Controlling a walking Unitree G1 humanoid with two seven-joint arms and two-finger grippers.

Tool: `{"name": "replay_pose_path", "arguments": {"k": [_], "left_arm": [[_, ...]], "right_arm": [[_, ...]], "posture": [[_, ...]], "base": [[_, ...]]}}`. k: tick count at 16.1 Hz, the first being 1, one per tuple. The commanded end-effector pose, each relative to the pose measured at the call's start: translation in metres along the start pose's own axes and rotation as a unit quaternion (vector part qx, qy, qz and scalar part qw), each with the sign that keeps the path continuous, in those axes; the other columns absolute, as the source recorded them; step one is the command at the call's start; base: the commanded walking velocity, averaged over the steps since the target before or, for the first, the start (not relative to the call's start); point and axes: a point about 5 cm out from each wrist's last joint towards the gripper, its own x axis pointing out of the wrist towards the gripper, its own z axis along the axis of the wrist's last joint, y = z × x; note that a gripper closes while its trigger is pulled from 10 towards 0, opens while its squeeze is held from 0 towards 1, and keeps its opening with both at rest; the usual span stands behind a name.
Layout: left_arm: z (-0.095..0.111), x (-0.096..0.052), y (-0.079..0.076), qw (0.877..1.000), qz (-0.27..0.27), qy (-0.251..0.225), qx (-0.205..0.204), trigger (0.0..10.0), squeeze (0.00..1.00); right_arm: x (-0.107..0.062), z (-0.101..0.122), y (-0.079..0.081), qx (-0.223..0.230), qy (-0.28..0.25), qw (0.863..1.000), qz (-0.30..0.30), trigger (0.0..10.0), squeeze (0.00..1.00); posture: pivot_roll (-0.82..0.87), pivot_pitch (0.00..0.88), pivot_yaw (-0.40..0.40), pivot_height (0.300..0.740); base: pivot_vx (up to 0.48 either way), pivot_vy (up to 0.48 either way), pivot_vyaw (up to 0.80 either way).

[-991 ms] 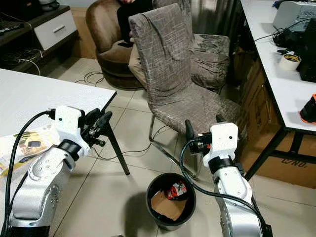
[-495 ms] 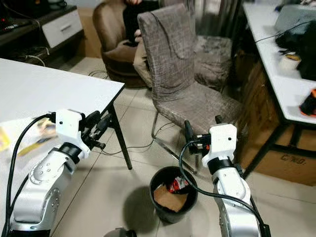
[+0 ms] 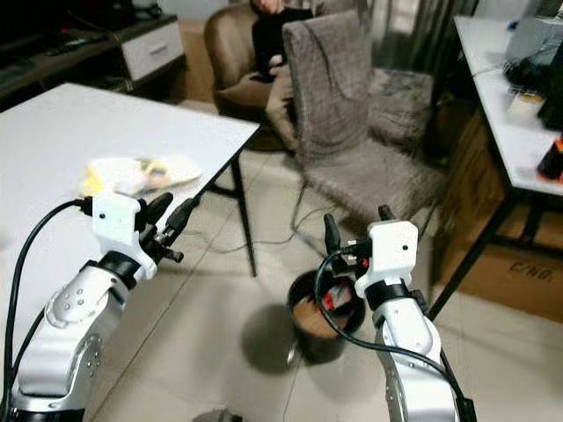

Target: Picking trash to rubbish bin

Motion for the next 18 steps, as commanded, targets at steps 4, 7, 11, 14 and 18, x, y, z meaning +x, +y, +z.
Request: {"name": "replay_pose_path", "arguments": {"k": [4, 7, 11, 14, 18], "left_arm": [[0.003, 0.000, 0.002, 1.000, 0.005, -0.004, 0.006, 10.0, 0.00], [0.004, 0.001, 0.002, 1.000, 0.003, -0.005, 0.004, 10.0, 0.00], [0.009, 0.004, 0.001, 1.000, 0.005, -0.019, 0.013, 10.0, 0.00], [0.010, 0.008, 0.003, 0.999, 0.009, -0.018, 0.035, 10.0, 0.00], [0.011, 0.012, 0.009, 0.999, 0.030, -0.020, 0.040, 10.0, 0.00]], "right_arm": [[0.001, -0.001, 0.001, 0.005, 0.003, 1.000, 0.002, 10.0, 0.00], [0.002, -0.001, 0.001, 0.003, 0.004, 1.000, 0.004, 10.0, 0.00], [0.005, -0.002, 0.004, -0.022, 0.009, 0.999, 0.021, 10.0, 0.00], [0.007, -0.002, 0.006, -0.028, 0.011, 0.999, 0.025, 10.0, 0.00], [0.008, -0.003, 0.006, -0.030, 0.011, 0.999, 0.028, 10.0, 0.00]], "posture": [[-0.05, 0.000, 0.047, 0.740], [-0.05, 0.000, 0.046, 0.740], [-0.05, 0.000, 0.043, 0.740], [-0.05, 0.000, 0.040, 0.740], [-0.05, 0.000, 0.036, 0.740]], "base": [[-0.293, 0.000, 0.00], [-0.195, 0.000, 0.00], [0.000, 0.000, 0.00], [0.084, 0.000, 0.69], [0.305, 0.000, 0.80]]}}
